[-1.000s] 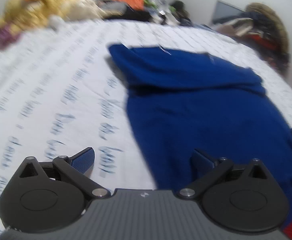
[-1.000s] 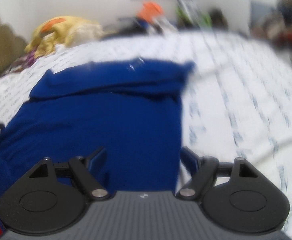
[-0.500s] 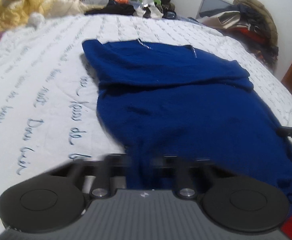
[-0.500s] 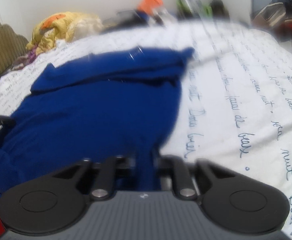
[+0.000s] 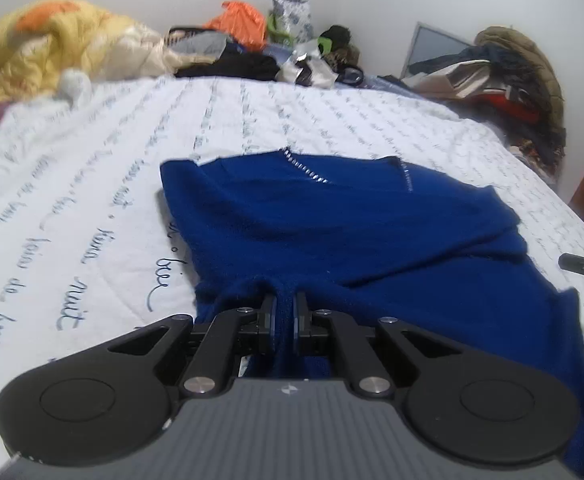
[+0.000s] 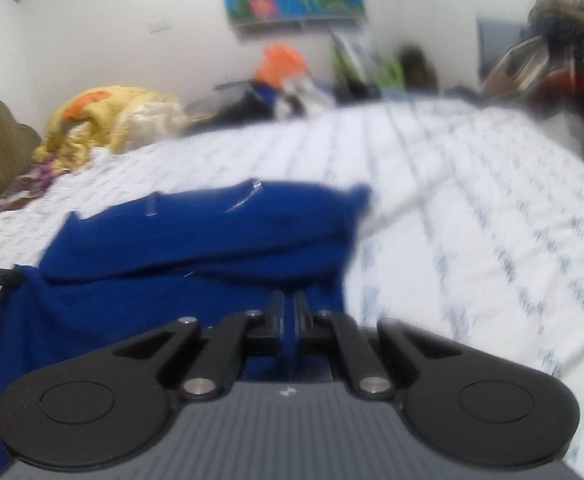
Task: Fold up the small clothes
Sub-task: 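Grasp the sweater hem with the left gripper while the right gripper grasps it too, then lift the hem with both grippers and fold it toward the collar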
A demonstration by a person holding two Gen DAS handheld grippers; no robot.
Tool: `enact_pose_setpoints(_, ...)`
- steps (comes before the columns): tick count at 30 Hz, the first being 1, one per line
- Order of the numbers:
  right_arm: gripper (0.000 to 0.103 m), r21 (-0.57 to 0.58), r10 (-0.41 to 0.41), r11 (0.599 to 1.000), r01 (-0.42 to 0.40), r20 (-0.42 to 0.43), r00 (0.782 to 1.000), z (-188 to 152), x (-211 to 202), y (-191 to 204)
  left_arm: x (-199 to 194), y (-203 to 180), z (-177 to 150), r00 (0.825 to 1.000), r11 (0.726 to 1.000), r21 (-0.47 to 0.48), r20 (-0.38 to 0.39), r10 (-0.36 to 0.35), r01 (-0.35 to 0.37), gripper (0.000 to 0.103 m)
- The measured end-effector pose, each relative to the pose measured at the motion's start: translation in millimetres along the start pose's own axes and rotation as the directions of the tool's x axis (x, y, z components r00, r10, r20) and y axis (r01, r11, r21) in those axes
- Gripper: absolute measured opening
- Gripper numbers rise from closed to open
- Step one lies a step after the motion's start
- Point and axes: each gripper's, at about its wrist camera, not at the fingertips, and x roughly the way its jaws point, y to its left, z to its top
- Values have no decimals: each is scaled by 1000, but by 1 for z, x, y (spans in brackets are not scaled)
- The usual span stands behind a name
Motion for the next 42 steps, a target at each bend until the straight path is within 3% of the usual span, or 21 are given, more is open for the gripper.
enact_pose_setpoints(2,5,-8,-41,999,41,-2,999,4,12,-2,12,-1,1,1000,1000,7,-19,23,-22,11)
enact_pose_setpoints(4,5,5,-61,998,61,-19,998,5,17,-4,14,-4,-2,998,999,22,-40,51,-50,22)
enact_pose_setpoints(5,7,20,-48,999,49,-26,998,5,15,-5,10,-5,-5,998,998,26,-33,57,-56,41)
enact_pose_setpoints(6,11,38,-18,999,20,-36,999,3,12,-6,3,-5,-7,997,997,35,-20,68,-68,70)
enact_pose_setpoints(7,15,61,24,998,-21,-51,998,1,8,-8,-3,-5,-9,997,996,43,-5,75,-74,83)
enact_pose_setpoints(8,34,86,64,995,-58,-68,996,-2,4,-11,-10,-4,-11,997,995,51,16,80,-81,93)
enact_pose_setpoints(9,61,111,99,990,-89,-85,991,-5,-1,-14,-19,-3,-14,996,994,63,37,82,-84,93)
enact_pose_setpoints(10,73,131,131,984,-118,-94,987,-10,-7,-18,-26,-2,-16,996,994,75,36,75,-78,93)
enact_pose_setpoints(11,77,140,158,980,-145,-92,983,-15,-14,-21,-31,0,-18,998,995,78,24,64,-65,93)
enact_pose_setpoints(13,76,157,209,969,-190,-119,971,-24,-26,-28,-41,9,-24,999,998,53,-12,30,-30,91)
enact_pose_setpoints(17,77,247,299,935,-256,-159,941,-42,-49,-46,-55,28,-40,991,999,-9,-130,-40,39,68)
enact_pose_setpoints(21,77,235,329,932,-277,-220,918,-58,-68,-42,-66,33,-62,959,990,-65,-247,-141,129,52)
enact_pose_setpoints(24,77,242,362,922,-301,-268,893,-70,-78,-33,-72,31,-78,935,983,-81,-303,-183,166,52)
enact_pose_setpoints(28,76,299,439,886,-354,-299,847,-81,-86,-32,-81,30,-92,922,973,-116,-314,-228,201,52)
enact_pose_setpoints(33,67,336,497,856,-393,-324,805,-88,-93,-34,-82,26,-97,902,958,-149,-328,-281,244,52)
enact_pose_setpoints(36,60,360,541,829,-428,-324,776,-95,-94,-29,-85,17,-97,901,962,-117,-337,-274,248,52)
enact_pose_setpoints(40,58,336,557,823,-458,-325,764,-97,-95,-17,-84,5,-98,902,966,-70,-344,-259,251,48)
enact_pose_setpoints(41,50,332,559,823,-461,-327,762,-96,-93,-14,-84,4,-98,906,969,-58,-345,-244,239,37)
enact_pose_setpoints(42,34,330,557,825,-460,-332,761,-96,-90,-11,-84,4,-98,910,974,-54,-347,-226,221,29)
